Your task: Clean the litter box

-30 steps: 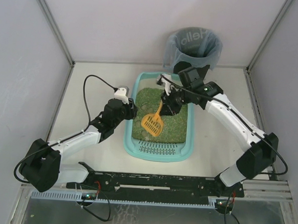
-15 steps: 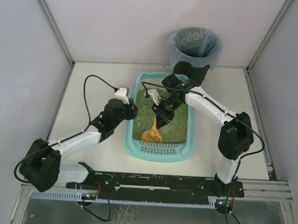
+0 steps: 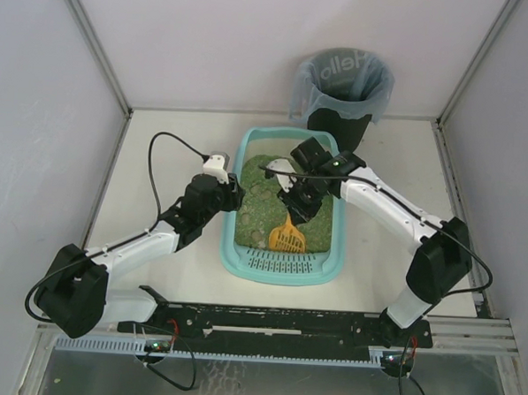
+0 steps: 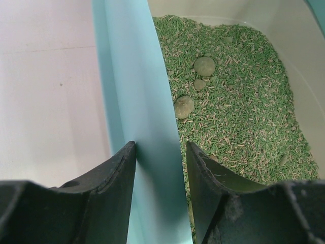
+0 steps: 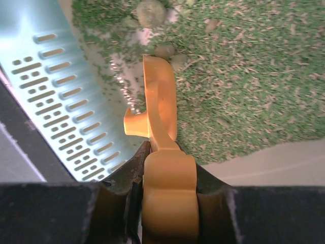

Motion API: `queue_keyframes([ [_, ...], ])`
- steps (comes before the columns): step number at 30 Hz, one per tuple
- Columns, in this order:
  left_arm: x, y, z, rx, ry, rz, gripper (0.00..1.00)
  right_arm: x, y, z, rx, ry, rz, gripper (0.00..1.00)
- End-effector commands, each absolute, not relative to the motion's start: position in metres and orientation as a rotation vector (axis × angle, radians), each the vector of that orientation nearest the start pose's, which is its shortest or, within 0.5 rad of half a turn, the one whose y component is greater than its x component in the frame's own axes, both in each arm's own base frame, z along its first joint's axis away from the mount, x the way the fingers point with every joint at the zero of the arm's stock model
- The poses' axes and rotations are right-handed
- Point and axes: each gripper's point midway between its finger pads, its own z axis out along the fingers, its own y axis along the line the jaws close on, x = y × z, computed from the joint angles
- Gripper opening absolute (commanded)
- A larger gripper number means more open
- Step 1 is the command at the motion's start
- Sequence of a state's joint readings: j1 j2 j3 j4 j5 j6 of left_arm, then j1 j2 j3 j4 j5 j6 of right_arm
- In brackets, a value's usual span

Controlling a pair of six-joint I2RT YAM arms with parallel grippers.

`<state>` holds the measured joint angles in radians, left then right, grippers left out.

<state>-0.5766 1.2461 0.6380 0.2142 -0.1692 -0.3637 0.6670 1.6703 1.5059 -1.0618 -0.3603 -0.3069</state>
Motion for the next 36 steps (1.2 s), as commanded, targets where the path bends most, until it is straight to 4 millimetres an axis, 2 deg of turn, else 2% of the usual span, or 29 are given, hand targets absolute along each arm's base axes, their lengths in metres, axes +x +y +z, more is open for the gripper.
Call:
queue_keyframes([
  [1, 0.333, -0.218, 0.161, 0.131, 1.948, -0.537, 0.48, 0.298, 0.233, 0.158, -1.281, 2.267, 0.204, 0.00],
  [6, 0.334, -0.218, 0.162, 0.130, 1.946, -0.537, 0.48, 0.343, 0.228, 0.180, -1.121, 2.147, 0.019, 0.00],
  [11, 0.333, -0.219, 0.161, 0.132, 1.950, -0.539, 0.48, 0.369, 0.231, 0.230, -0.931, 1.988, -0.060, 0.00],
  [14, 0.333, -0.220, 0.160, 0.133, 1.951, -0.543, 0.47, 0.371, 0.229, 0.259, -0.844, 1.915, -0.107, 0.00],
  [18, 0.333, -0.219, 0.161, 0.131, 1.948, -0.542, 0.47, 0.354, 0.237, 0.278, -0.841, 1.881, 0.016, 0.00],
  [22, 0.334, -0.219, 0.161, 0.132, 1.950, -0.541, 0.47, 0.339, 0.238, 0.282, -0.835, 1.912, 0.090, 0.00],
  [26, 0.334, -0.219, 0.160, 0.131, 1.951, -0.541, 0.47, 0.329, 0.234, 0.269, -0.846, 2.003, 0.099, 0.00],
  [31, 0.334, -0.219, 0.160, 0.132, 1.951, -0.541, 0.47, 0.308, 0.245, 0.255, -0.972, 2.082, 0.233, 0.00],
  [36, 0.333, -0.218, 0.161, 0.131, 1.948, -0.536, 0.47, 0.327, 0.243, 0.260, -0.809, 2.061, 0.219, 0.00],
])
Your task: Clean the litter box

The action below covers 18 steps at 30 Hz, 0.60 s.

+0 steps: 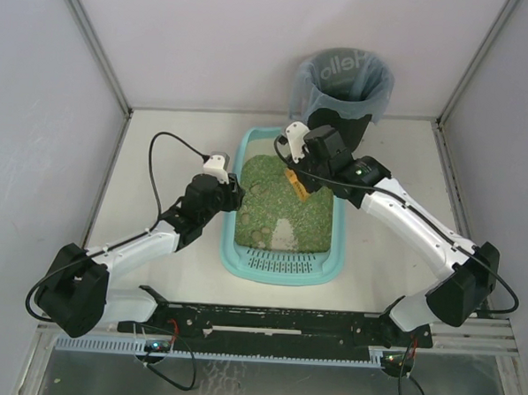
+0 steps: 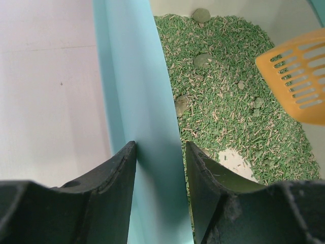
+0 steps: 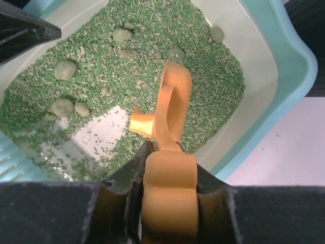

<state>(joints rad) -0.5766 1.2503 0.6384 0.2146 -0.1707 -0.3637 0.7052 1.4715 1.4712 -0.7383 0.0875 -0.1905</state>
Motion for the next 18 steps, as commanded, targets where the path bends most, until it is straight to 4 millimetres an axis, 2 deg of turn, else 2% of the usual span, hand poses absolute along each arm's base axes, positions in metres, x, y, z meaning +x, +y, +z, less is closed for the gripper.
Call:
queue_keyframes([
  [1, 0.333, -0.218, 0.162, 0.130, 1.946, -0.535, 0.47, 0.332, 0.244, 0.262, -0.763, 2.048, 0.235, 0.00],
  [3, 0.333, -0.218, 0.162, 0.131, 1.946, -0.538, 0.47, 0.345, 0.244, 0.269, -0.645, 2.024, 0.267, 0.00],
  [7, 0.333, -0.219, 0.161, 0.132, 1.950, -0.542, 0.47, 0.369, 0.245, 0.270, -0.392, 2.047, 0.356, 0.00],
  [11, 0.333, -0.219, 0.161, 0.130, 1.952, -0.538, 0.46, 0.394, 0.229, 0.266, -0.201, 2.042, 0.254, 0.00],
  [15, 0.333, -0.219, 0.161, 0.132, 1.954, -0.540, 0.46, 0.412, 0.217, 0.255, -0.147, 2.056, 0.111, 0.00],
  [18, 0.333, -0.220, 0.161, 0.135, 1.952, -0.543, 0.46, 0.420, 0.220, 0.248, -0.232, 2.040, 0.003, 0.00],
])
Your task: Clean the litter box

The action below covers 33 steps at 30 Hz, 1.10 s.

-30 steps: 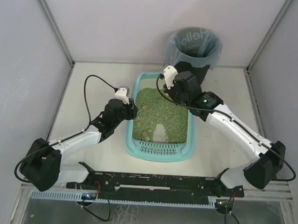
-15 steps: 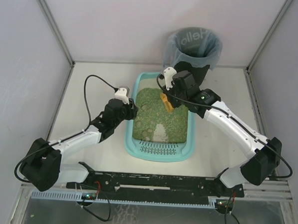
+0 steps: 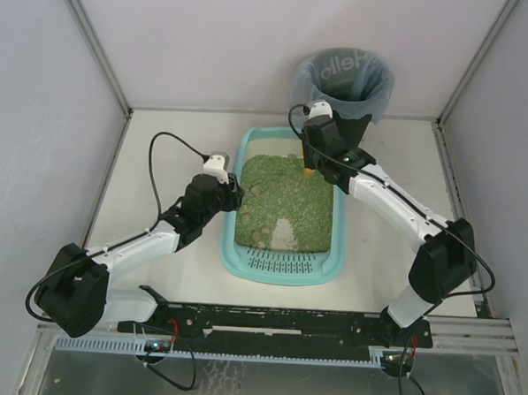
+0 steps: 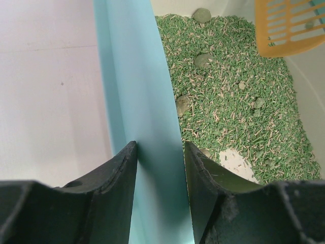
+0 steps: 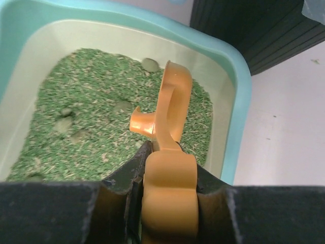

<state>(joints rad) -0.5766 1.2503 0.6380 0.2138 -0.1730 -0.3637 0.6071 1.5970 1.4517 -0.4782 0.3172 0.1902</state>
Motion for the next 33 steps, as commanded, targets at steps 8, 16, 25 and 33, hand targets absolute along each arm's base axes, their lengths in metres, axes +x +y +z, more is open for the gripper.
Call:
queue_keyframes([
  [8, 0.333, -0.219, 0.162, 0.133, 1.951, -0.540, 0.46, 0.448, 0.242, 0.214, -0.672, 1.967, -0.323, 0.00],
  [16, 0.333, -0.220, 0.160, 0.136, 1.955, -0.542, 0.45, 0.470, 0.252, 0.186, -0.860, 1.967, -0.393, 0.00],
  [25, 0.333, -0.219, 0.162, 0.136, 1.952, -0.541, 0.46, 0.483, 0.282, 0.180, -0.844, 2.000, -0.183, 0.00],
  [33, 0.333, -0.220, 0.162, 0.138, 1.952, -0.545, 0.46, 0.469, 0.306, 0.177, -0.907, 2.002, 0.044, 0.00],
])
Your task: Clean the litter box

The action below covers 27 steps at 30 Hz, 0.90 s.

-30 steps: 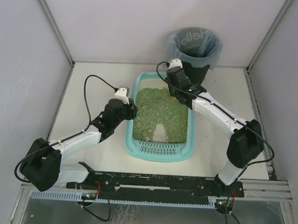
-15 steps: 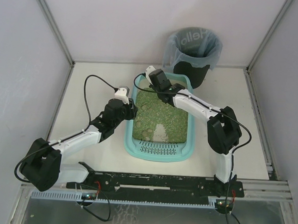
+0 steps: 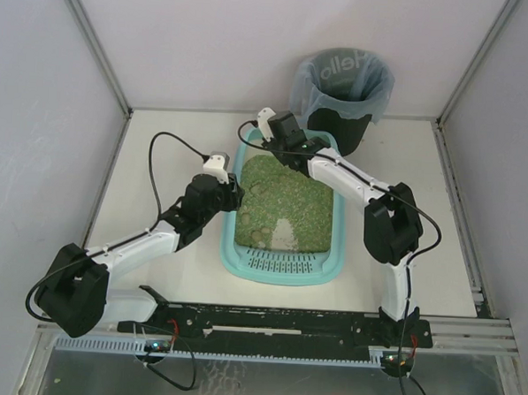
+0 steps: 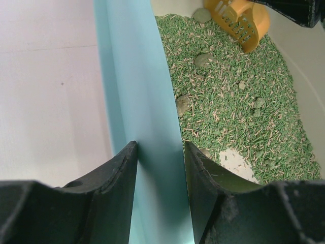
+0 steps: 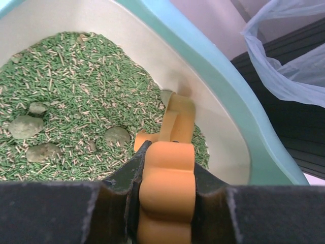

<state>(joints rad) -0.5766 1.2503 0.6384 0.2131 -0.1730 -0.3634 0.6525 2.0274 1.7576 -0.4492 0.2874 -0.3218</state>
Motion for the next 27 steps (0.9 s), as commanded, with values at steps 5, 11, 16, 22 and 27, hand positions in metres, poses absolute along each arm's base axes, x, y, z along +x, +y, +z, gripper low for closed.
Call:
queue_keyframes([
  [5, 0.332, -0.221, 0.161, 0.138, 1.955, -0.548, 0.45, 0.458, 0.309, 0.185, -0.941, 1.987, 0.135, 0.00],
  [11, 0.333, -0.220, 0.161, 0.137, 1.954, -0.547, 0.45, 0.432, 0.305, 0.211, -0.974, 1.906, 0.259, 0.00],
  [16, 0.332, -0.220, 0.160, 0.141, 1.956, -0.544, 0.45, 0.409, 0.290, 0.249, -0.954, 1.813, 0.377, 0.00],
  [22, 0.333, -0.221, 0.160, 0.140, 1.956, -0.547, 0.45, 0.414, 0.251, 0.273, -0.768, 1.813, 0.314, 0.00],
  [27, 0.333, -0.221, 0.160, 0.139, 1.957, -0.547, 0.45, 0.433, 0.229, 0.266, -0.656, 1.876, 0.146, 0.00],
])
